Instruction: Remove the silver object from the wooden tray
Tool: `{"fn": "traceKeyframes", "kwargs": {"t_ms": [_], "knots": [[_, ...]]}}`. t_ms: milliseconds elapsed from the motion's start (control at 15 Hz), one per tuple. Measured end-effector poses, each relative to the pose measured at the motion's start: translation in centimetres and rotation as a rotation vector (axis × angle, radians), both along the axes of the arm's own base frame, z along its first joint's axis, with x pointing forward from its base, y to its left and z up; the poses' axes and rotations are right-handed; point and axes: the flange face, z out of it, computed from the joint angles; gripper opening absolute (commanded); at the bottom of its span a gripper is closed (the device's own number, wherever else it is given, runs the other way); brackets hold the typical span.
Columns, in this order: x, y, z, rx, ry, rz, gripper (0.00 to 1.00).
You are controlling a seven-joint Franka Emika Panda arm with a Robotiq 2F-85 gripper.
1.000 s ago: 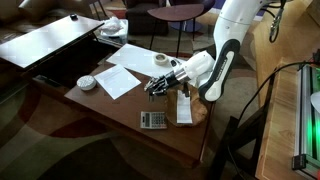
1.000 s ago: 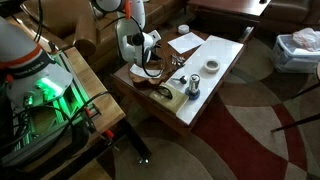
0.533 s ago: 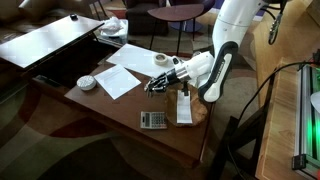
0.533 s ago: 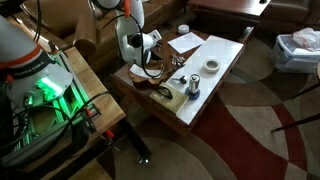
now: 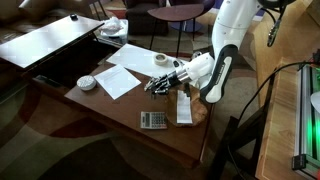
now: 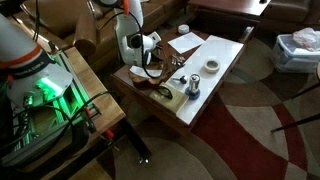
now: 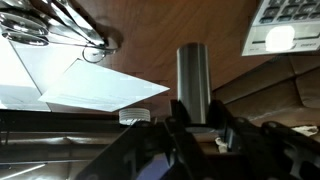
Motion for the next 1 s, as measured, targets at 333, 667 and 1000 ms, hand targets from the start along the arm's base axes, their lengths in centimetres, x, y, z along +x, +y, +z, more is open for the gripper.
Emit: {"fn": "traceKeyframes", "kwargs": {"t_ms": [333, 667, 1000], "knots": [[-1.0, 0.1, -1.3, -0.038, 0.064, 0.015, 0.12], [-1.6, 0.2, -1.8, -0.035, 0.107, 0.004, 0.12], [-1.9, 0.3, -2.2, -0.02, 0.147, -0.016, 0.12]]}}
